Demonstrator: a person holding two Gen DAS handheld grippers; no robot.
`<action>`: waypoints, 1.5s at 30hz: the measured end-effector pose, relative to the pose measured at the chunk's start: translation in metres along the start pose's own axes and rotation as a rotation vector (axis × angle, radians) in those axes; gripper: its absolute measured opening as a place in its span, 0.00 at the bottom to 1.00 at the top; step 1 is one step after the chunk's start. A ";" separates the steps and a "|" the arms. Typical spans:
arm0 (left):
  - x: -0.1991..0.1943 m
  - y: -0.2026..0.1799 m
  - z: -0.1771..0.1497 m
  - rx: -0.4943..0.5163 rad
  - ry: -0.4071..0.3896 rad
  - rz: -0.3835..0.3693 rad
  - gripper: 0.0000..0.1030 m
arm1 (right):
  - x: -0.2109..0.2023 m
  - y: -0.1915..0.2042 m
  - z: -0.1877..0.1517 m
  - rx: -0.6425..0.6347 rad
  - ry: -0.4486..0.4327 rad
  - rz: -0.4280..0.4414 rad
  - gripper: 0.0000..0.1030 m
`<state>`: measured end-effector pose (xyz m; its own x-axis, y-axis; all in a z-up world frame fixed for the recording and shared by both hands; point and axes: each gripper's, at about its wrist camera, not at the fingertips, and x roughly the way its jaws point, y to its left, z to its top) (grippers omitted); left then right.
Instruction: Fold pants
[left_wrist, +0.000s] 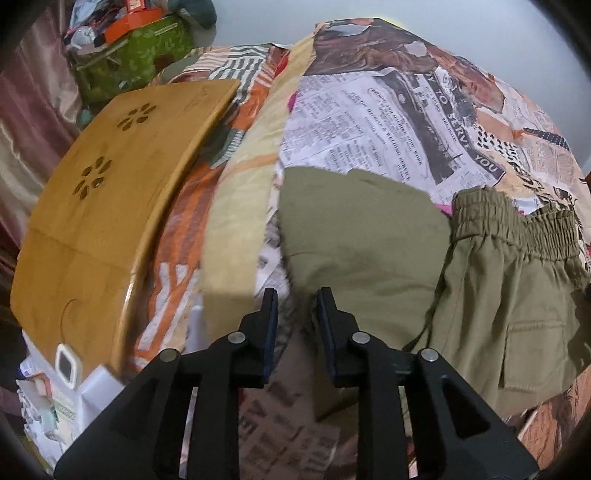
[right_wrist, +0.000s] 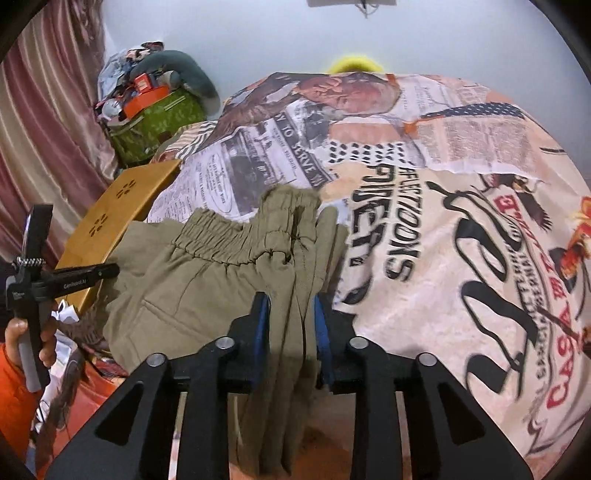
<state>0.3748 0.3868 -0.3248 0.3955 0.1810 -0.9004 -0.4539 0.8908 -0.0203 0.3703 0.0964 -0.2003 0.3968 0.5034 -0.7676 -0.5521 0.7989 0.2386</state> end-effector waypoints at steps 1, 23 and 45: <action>-0.004 0.001 -0.003 0.011 -0.002 0.017 0.24 | -0.006 -0.002 -0.001 0.006 -0.004 -0.005 0.40; -0.277 -0.044 -0.073 0.185 -0.393 -0.080 0.24 | -0.213 0.077 -0.014 -0.112 -0.348 0.035 0.47; -0.475 -0.054 -0.222 0.199 -0.853 -0.150 0.44 | -0.368 0.162 -0.104 -0.265 -0.715 0.060 0.52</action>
<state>0.0343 0.1598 0.0071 0.9359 0.2349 -0.2624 -0.2339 0.9716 0.0356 0.0585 0.0064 0.0583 0.6885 0.7064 -0.1644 -0.7097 0.7029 0.0479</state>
